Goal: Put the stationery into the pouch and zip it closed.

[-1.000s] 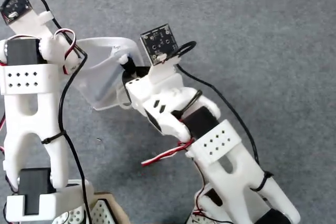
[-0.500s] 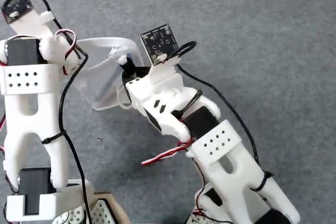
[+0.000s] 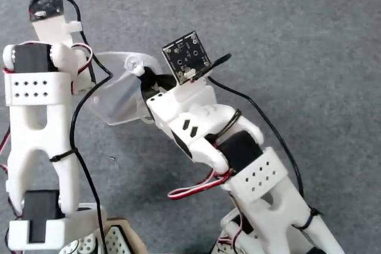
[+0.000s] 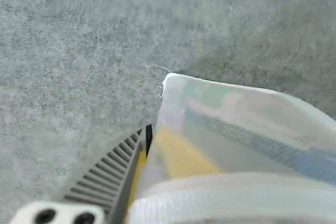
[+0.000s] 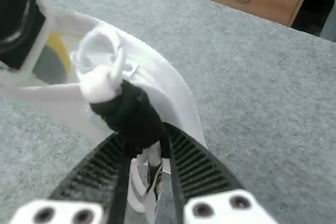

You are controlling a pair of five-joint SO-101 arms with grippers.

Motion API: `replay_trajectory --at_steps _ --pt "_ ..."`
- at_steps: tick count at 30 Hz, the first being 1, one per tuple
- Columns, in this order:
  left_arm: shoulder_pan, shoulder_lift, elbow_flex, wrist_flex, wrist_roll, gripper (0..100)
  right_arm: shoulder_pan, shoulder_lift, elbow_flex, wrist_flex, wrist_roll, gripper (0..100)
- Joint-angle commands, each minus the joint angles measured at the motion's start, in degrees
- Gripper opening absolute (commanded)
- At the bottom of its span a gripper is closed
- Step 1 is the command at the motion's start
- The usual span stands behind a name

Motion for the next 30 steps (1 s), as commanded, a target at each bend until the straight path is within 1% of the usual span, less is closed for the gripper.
replay_trajectory --at_steps 1,4,10,13,16,19,21,25,30 --pt "2.0 -3.7 1.8 0.4 -1.7 5 0.6 -2.3 -6.5 1.1 0.3 1.1" --pt "2.0 -8.8 0.7 0.4 -1.9 7 0.6 -2.3 -7.6 1.5 0.3 1.1" --pt "2.0 -16.7 -0.4 0.4 -1.7 7 0.5 -2.3 -8.6 1.4 0.3 1.1" --pt "2.0 -18.4 -0.2 0.4 -2.2 7 0.4 -2.3 -8.6 1.5 0.3 1.1" --pt "2.0 -18.8 0.0 0.4 -5.7 7 0.4 -2.2 -8.6 1.5 0.3 1.1" --pt "1.9 -19.1 0.1 0.4 -6.4 7 0.4 -2.2 -8.5 1.5 0.3 1.1" --pt "1.8 -19.1 0.1 0.5 -6.4 11 0.4 -2.1 -8.4 1.5 0.3 1.1" --pt "1.5 -19.2 -0.1 0.5 -3.9 22 0.4 -2.1 -8.2 1.5 0.3 1.1" --pt "2.0 -19.2 -0.5 0.5 -2.8 24 0.4 -1.9 -8.1 1.5 0.3 1.1"
